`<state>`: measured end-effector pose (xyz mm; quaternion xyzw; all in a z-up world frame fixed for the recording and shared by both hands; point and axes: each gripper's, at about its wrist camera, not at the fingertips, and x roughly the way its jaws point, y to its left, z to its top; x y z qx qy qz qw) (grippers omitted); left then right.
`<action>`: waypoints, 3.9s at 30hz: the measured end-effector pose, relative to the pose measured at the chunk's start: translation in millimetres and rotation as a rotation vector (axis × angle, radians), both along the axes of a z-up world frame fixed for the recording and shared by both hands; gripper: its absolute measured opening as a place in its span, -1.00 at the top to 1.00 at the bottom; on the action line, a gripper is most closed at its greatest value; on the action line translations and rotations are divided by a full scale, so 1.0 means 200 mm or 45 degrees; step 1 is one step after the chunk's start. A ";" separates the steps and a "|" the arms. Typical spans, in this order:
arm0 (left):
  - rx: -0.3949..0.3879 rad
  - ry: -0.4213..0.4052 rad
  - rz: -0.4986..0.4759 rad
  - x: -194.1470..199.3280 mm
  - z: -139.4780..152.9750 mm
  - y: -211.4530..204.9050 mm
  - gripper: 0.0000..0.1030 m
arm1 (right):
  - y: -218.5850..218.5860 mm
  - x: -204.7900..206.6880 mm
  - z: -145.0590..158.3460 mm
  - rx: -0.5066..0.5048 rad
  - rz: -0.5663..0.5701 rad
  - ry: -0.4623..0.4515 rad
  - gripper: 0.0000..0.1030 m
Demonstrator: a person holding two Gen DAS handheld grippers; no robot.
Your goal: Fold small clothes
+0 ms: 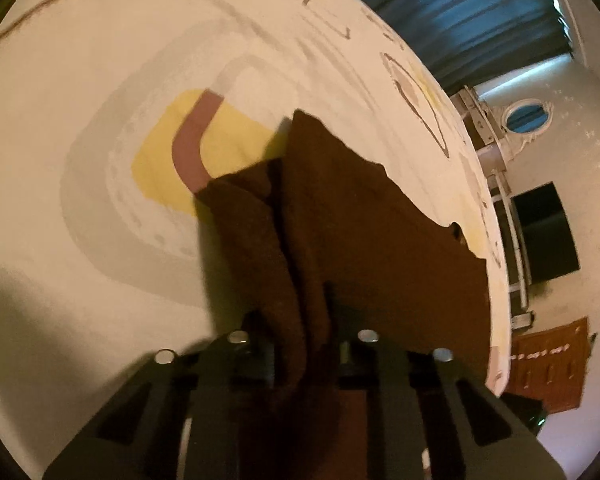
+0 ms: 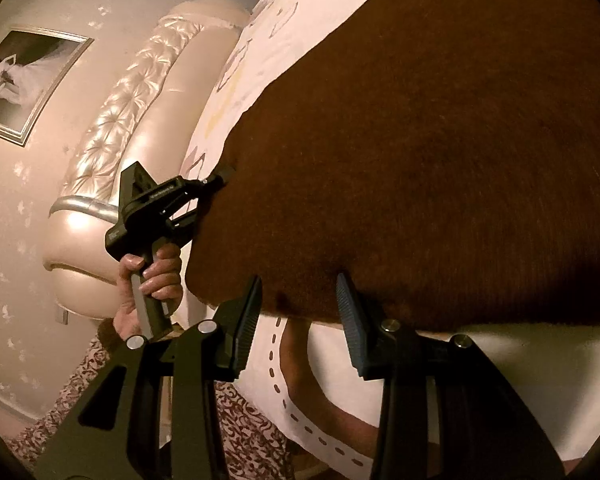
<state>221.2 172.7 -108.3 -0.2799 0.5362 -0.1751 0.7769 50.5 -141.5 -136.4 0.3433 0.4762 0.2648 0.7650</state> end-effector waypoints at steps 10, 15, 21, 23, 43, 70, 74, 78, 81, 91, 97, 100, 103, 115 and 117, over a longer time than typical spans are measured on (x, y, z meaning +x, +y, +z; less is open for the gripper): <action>0.036 0.016 0.038 -0.02 0.32 -0.14 0.75 | 0.00 -0.01 -0.01 0.032 -0.003 -0.019 0.22; 0.086 -0.030 -0.011 -0.04 0.53 -0.39 0.76 | -0.03 -0.01 -0.02 0.072 0.008 -0.027 0.22; 0.119 -0.072 -0.074 -0.06 0.65 -0.75 0.76 | -0.08 0.00 -0.04 0.136 0.029 -0.041 0.22; 0.134 -0.077 -0.082 -0.08 0.65 -0.88 0.76 | -0.15 0.00 -0.05 0.204 0.034 0.002 0.17; 0.193 -0.002 -0.272 -0.29 0.28 -1.73 0.66 | -0.93 -0.26 0.01 0.106 -0.113 0.034 -0.04; 0.172 -0.246 0.086 -0.65 0.25 -0.56 -0.03 | -0.82 0.16 0.05 0.236 -0.229 0.099 -0.30; 0.157 -0.225 0.063 -0.68 0.20 -0.57 -0.03 | -0.80 0.22 0.10 0.196 -0.229 0.055 -0.30; 0.122 -0.203 0.075 -0.67 0.16 -0.56 -0.10 | -0.80 0.29 0.14 0.160 -0.245 0.028 -0.29; 0.083 -0.191 0.080 -0.67 0.15 -0.55 -0.11 | -0.79 0.35 0.13 0.120 -0.251 0.031 -0.10; 0.091 -0.263 0.026 -0.67 0.19 -0.60 -0.18 | -0.74 0.50 0.25 -0.114 -0.206 -0.106 0.82; 0.135 -0.319 -0.057 -0.68 0.21 -0.68 -0.21 | -0.85 0.56 0.23 -0.148 -0.270 -0.118 0.83; 0.142 -0.323 -0.073 -0.69 0.19 -0.69 -0.22 | -0.93 0.58 0.09 -0.120 -0.309 -0.044 0.83; 0.144 -0.335 -0.081 -0.70 0.19 -0.67 -0.22 | -0.97 0.59 0.05 -0.017 -0.324 -0.027 0.82; 0.269 -0.477 -0.283 -0.84 0.22 -0.71 -0.22 | -1.00 0.18 0.18 0.185 -0.257 0.005 -0.11; 0.305 -0.508 -0.324 -0.87 0.22 -0.76 -0.22 | -0.98 0.10 0.18 0.185 -0.225 0.031 -0.15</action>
